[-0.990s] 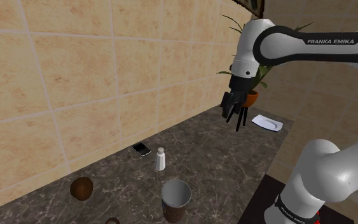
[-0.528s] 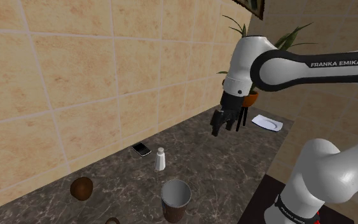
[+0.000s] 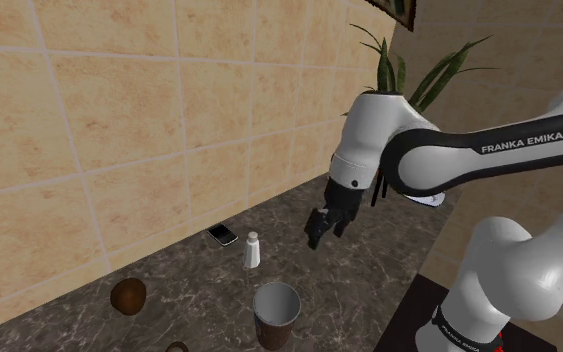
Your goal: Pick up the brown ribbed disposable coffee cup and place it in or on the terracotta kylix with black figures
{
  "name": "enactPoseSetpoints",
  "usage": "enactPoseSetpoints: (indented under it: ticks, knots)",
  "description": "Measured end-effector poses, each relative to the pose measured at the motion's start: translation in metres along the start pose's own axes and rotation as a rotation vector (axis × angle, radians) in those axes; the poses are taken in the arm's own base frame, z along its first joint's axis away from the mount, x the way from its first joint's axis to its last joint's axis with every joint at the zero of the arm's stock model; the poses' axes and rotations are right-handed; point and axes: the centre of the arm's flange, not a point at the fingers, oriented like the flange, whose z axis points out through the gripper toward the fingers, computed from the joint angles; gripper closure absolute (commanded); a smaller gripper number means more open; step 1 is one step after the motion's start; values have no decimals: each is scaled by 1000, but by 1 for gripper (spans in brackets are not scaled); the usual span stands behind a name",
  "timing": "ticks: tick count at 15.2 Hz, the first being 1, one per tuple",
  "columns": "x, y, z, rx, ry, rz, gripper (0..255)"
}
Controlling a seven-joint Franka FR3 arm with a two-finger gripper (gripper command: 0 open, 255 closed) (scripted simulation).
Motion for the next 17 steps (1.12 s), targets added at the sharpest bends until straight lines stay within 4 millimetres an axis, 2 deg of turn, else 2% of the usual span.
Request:
enactPoseSetpoints:
  ticks: [8, 17]
  knots:
    - [-24, -79, 67, 19, 51, 12, 0]
    - [-25, -90, 113, 24, 58, 16, 0]
